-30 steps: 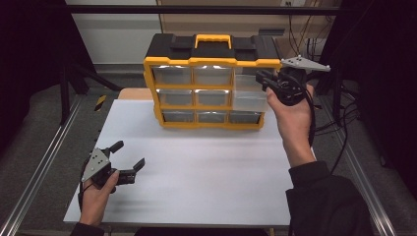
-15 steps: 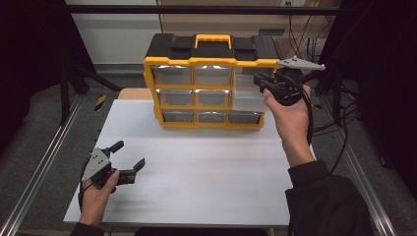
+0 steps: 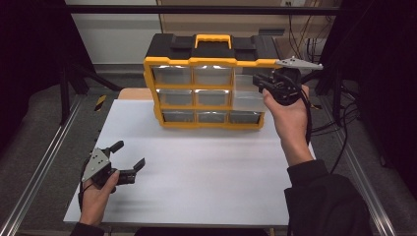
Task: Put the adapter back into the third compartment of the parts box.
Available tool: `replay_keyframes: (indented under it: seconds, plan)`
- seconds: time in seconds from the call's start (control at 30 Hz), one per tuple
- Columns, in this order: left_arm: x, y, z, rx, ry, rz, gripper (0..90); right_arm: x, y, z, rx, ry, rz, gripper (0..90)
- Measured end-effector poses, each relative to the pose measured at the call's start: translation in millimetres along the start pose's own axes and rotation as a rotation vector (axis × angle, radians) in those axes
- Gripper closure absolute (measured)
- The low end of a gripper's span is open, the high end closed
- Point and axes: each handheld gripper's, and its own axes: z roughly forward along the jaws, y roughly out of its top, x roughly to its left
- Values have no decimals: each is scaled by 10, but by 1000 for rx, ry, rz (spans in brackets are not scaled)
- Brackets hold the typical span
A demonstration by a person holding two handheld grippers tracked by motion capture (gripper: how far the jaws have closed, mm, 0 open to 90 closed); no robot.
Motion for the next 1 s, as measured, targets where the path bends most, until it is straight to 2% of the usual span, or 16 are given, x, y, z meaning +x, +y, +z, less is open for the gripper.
replay_keyframes:
  seconds: [0.4,0.5,0.57,0.87,1.0]
  plan:
    - [-2,0,1,1,-1,1,12,-12,0,8,4,-8,9,756]
    - [-2,0,2,2,-1,1,12,-22,6,3,-24,-12,32,656]
    - [-1,0,1,2,-1,1,12,-30,8,-3,-41,-5,47,639]
    - [-2,1,2,2,-2,2,12,-13,12,-12,-63,-20,45,594]
    - [-5,5,1,1,-2,7,12,6,11,-22,-98,-14,45,542]
